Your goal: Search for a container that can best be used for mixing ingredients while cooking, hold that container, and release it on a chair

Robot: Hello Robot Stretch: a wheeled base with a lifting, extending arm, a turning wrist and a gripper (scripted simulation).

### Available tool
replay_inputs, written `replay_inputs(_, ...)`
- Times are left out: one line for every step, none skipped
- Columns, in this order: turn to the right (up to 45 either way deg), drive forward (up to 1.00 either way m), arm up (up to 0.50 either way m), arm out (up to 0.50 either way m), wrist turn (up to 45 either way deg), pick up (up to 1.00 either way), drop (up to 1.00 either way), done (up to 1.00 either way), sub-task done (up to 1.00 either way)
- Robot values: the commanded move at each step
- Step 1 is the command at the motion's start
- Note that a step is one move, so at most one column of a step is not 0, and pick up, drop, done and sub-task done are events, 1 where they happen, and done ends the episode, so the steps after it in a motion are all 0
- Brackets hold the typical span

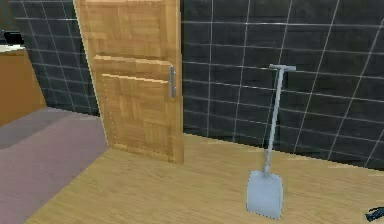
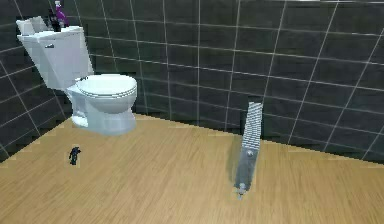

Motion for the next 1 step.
replay_inputs(-12.0, 0.00, 0.00, 0.00, 0.0, 0.00, 0.00, 0.00, 0.00)
